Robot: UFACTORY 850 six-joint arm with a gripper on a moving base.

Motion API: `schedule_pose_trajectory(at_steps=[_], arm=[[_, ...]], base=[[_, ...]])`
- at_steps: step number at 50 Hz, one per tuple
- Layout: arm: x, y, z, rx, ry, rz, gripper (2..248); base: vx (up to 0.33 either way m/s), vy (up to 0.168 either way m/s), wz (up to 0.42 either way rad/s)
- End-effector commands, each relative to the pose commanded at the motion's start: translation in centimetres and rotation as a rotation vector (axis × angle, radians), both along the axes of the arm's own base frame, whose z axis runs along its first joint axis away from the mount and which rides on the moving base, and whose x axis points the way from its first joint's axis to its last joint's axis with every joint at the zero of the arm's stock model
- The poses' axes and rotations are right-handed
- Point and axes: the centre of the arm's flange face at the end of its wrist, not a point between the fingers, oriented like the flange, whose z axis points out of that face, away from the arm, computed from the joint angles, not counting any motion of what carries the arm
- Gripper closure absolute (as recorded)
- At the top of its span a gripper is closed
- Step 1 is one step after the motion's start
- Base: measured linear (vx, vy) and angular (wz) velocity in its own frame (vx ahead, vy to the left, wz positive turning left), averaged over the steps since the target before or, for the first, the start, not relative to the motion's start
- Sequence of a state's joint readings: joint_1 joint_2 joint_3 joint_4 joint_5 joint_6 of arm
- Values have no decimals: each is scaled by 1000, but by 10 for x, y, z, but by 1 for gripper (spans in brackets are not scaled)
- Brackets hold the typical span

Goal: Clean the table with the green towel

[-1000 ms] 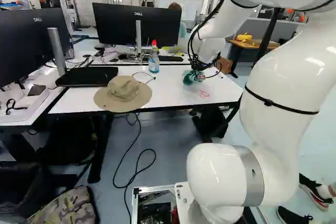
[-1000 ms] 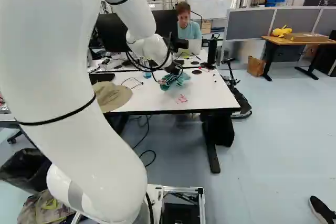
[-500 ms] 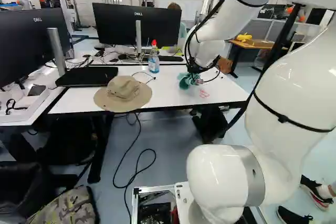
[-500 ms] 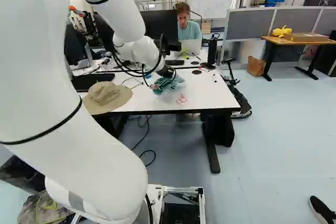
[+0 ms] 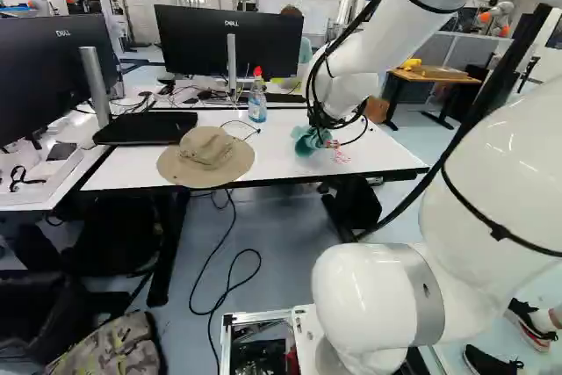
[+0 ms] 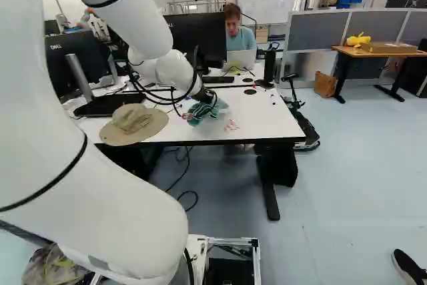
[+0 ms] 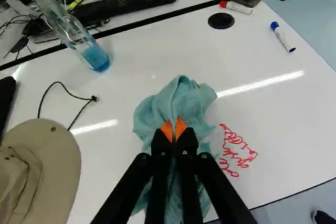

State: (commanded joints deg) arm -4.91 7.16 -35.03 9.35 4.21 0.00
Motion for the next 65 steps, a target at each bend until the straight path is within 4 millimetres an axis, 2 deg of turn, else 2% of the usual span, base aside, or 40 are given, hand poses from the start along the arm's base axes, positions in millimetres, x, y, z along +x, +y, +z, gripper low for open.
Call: schedule_pose_trajectory(at_steps=[50, 65], arm=[[0, 0, 0, 0, 0, 0, 223], [-14, -3, -1, 0, -3, -10, 223]], base=[[0, 0, 0], [0, 0, 0]])
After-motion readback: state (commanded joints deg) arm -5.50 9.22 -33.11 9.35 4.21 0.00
